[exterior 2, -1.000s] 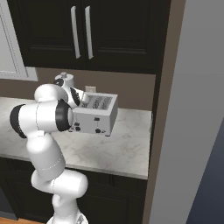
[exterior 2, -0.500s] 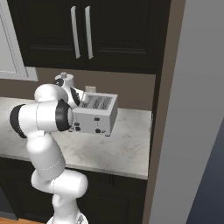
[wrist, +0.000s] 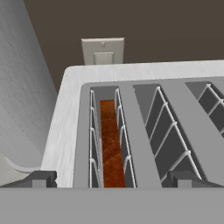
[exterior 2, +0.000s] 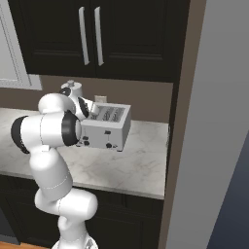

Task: Start the toaster. Once the lever pops up, take the bread to the plate on the dining counter.

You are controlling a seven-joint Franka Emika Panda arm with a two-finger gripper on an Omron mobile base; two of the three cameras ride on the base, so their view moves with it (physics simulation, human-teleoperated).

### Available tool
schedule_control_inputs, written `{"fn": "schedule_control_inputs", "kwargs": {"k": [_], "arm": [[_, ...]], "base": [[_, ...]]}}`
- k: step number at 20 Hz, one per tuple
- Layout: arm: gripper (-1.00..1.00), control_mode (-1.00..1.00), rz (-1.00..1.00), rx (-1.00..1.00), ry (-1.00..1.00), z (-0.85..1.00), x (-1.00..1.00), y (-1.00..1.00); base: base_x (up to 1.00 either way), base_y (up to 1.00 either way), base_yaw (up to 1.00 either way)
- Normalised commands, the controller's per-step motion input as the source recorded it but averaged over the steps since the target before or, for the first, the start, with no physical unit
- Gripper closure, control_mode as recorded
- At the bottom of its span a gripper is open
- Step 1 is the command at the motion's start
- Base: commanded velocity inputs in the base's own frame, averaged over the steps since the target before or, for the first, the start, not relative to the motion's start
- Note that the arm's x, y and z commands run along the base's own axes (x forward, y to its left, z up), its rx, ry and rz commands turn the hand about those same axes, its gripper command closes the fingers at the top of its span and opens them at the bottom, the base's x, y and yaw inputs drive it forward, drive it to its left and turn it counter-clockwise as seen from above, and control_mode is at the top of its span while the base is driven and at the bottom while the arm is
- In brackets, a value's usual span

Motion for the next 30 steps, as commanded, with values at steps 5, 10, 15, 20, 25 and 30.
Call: {"fn": "schedule_control_inputs", "kwargs": {"k": [5, 10, 15, 20, 25, 30], "arm": [[-1.0, -1.0, 0.0, 0.0, 0.0, 0.0, 0.0, 0.0], [-1.0, -1.0, 0.0, 0.0, 0.0, 0.0, 0.0, 0.0], [-1.0, -1.0, 0.0, 0.0, 0.0, 0.0, 0.0, 0.0], [-1.0, -1.0, 0.0, 0.0, 0.0, 0.0, 0.0, 0.0], [-1.0, -1.0, 0.0, 0.0, 0.0, 0.0, 0.0, 0.0], [-1.0, -1.0, 0.0, 0.0, 0.0, 0.0, 0.0, 0.0]], "base": [[0.0, 0.0, 0.0], [0.0, 0.0, 0.0], [0.0, 0.0, 0.0], [0.0, 0.0, 0.0], [0.0, 0.0, 0.0], [0.0, 0.0, 0.0]]}}
